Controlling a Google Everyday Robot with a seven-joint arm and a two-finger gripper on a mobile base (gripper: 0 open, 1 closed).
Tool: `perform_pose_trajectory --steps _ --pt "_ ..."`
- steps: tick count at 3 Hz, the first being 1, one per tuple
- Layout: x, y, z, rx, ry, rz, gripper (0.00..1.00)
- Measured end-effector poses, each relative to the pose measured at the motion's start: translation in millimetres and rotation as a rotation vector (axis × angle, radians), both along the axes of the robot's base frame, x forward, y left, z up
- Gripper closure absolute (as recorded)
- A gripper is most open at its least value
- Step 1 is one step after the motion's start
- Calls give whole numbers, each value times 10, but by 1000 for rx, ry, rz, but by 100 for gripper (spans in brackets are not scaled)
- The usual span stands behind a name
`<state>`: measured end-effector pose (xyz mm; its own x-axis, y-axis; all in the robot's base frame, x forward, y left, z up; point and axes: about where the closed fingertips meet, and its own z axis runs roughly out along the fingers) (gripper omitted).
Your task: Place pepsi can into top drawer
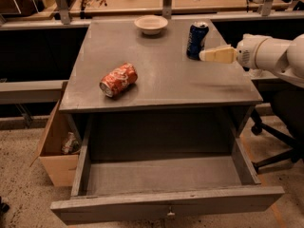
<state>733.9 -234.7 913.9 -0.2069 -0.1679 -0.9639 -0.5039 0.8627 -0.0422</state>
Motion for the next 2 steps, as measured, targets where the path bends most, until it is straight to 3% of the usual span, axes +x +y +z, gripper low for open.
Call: perform_pose_trajectory --steps 2 --pt "368 332 -125 95 -11 20 0"
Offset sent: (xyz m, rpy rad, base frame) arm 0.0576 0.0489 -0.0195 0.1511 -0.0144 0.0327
